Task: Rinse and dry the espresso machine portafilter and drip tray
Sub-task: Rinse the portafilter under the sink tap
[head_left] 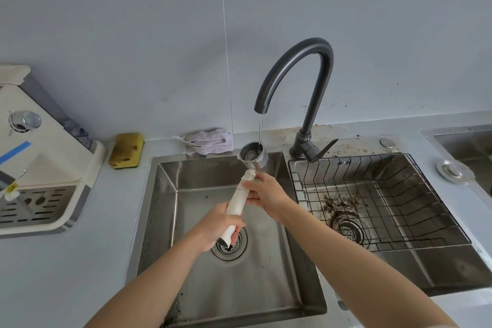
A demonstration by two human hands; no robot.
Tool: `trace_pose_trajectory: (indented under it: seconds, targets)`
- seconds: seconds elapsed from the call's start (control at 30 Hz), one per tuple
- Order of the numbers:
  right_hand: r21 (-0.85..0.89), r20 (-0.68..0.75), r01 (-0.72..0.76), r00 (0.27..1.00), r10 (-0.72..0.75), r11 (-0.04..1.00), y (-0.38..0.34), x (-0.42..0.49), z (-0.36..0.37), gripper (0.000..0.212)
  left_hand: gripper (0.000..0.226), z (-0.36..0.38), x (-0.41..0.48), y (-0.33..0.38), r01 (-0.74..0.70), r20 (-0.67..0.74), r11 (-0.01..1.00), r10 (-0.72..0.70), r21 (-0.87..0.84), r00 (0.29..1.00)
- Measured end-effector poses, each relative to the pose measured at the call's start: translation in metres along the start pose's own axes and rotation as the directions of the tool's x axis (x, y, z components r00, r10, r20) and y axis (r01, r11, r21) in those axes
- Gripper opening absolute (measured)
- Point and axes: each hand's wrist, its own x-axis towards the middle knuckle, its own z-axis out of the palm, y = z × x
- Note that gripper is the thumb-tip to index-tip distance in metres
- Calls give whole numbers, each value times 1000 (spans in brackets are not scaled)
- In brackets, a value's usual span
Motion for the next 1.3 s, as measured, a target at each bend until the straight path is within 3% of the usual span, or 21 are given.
trace_pose_trajectory:
  seconds: [0.33, 0.47, 0.7, 0.8, 0.97, 1.2, 1.3]
  targets:
    - [-63, -34, 5, 999, -7, 998, -2, -3, -5, 28, 16, 6, 4, -3, -21, 38, 1000, 22, -22, 999]
    - [-48, -37, 25, 999, -27, 999, -4, -1, -6, 20, 18, 7, 9, -4, -33, 14, 999, 33, 32, 999]
    - [-20, -70, 54, 996, -55, 998, -4, 3, -11, 28, 16, 10, 18, 0, -66, 18, 992, 65, 104, 998]
    - [-14, -77, 70, 995, -71, 997, -5, 3, -13, 20, 17, 12, 22, 2, -78, 16, 989, 76, 127, 997]
    - [40, -64, 91, 994, -88, 995, -6, 2, -14, 17, 38, 11, 29, 2, -82, -55, 966, 98, 245, 994]
    - [95, -27, 75, 997, -72, 993, -3, 7, -2, 15, 33, 4, 27, 3, -69, -200, 924, 153, 377, 968]
    - [120, -18, 63, 998, -62, 991, -2, 10, 6, 32, 37, -1, 22, 4, -52, -233, 904, 165, 425, 958]
